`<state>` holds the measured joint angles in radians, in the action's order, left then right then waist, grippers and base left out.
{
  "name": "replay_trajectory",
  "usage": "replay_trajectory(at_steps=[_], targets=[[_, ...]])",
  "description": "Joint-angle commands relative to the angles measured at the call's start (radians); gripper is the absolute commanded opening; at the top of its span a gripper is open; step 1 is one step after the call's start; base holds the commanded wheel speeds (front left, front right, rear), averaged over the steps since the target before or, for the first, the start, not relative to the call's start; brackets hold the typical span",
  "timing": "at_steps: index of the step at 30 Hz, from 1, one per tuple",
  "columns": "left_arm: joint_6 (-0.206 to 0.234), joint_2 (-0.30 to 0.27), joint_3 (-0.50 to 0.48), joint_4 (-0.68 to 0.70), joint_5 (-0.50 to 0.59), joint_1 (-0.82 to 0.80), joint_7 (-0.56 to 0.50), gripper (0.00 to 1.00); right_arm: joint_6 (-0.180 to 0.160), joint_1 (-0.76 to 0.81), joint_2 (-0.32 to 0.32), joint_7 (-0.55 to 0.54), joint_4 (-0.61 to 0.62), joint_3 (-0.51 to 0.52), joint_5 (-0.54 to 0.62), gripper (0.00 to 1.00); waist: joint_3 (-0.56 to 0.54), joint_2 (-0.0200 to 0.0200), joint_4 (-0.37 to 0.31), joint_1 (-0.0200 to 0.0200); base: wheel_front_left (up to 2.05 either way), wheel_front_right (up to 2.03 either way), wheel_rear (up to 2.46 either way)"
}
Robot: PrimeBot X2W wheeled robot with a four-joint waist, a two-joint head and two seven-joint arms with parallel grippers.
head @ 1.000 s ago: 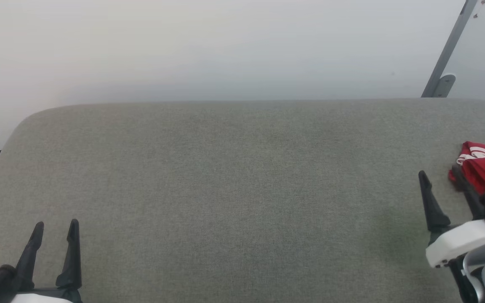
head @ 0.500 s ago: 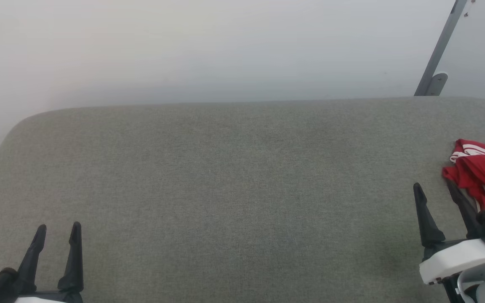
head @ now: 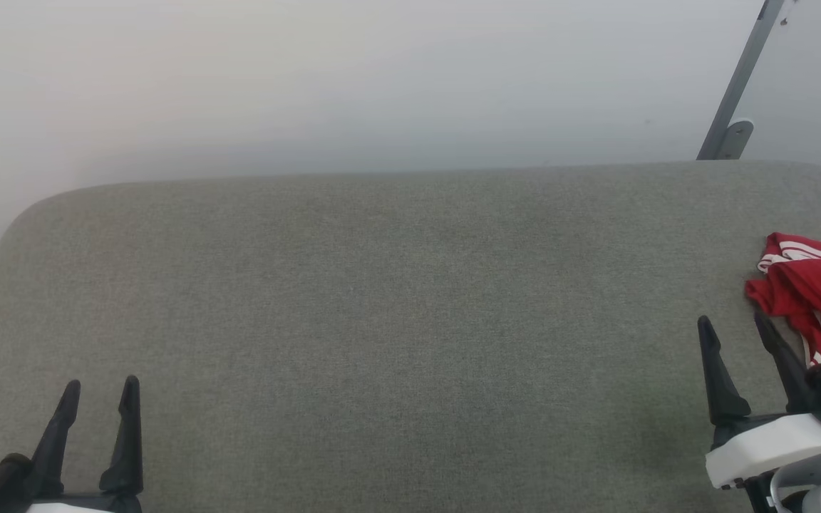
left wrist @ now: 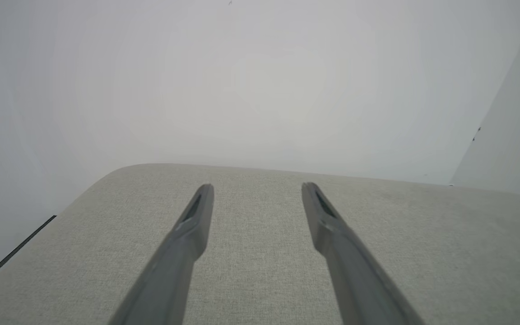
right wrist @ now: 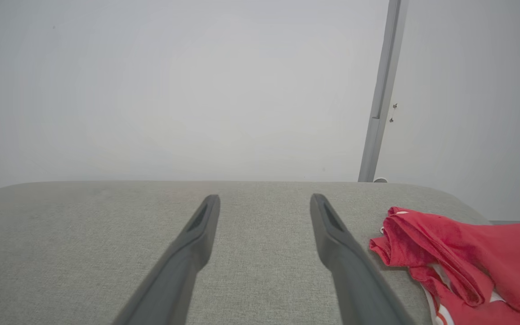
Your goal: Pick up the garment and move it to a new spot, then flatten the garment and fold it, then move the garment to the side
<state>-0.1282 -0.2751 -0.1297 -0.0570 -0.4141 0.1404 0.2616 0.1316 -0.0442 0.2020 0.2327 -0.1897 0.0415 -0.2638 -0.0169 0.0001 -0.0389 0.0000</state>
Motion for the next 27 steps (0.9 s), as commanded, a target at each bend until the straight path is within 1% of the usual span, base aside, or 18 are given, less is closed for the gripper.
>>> replay_trajectory(at_steps=[1,2,3,7,27], targets=[[-0.002,0.003,-0.005,0.006,0.008,0.003,0.004,1.0,-0.002,0.01,0.0,-0.002,0.006,0.003,0.0,1.0,0.001,-0.0001,0.001,0.0,0.0,0.0,0.0],[-0.002,0.006,-0.01,0.01,0.015,0.0,0.004,1.0,-0.002,0.011,0.001,-0.002,0.005,0.003,-0.002,1.0,0.001,-0.0001,0.001,0.0,0.0,0.0,0.0],[0.0,0.006,-0.008,0.007,0.009,0.0,0.0,0.0,0.0,0.0,0.001,0.0,-0.001,0.001,-0.001,0.0,0.001,-0.0001,0.001,0.0,0.0,0.0,0.0],[0.0,0.035,0.003,-0.031,0.006,0.004,-0.002,0.0,0.0,0.022,-0.017,-0.001,-0.038,-0.006,-0.003,0.0,0.002,-0.0001,0.001,0.0,0.0,0.0,0.0],[-0.001,0.082,0.006,-0.07,-0.303,-0.064,-0.098,0.0,0.0,-0.004,-0.051,-0.091,-0.041,0.016,-0.348,0.0,0.004,-0.0001,0.007,0.0,0.0,0.0,0.0]])
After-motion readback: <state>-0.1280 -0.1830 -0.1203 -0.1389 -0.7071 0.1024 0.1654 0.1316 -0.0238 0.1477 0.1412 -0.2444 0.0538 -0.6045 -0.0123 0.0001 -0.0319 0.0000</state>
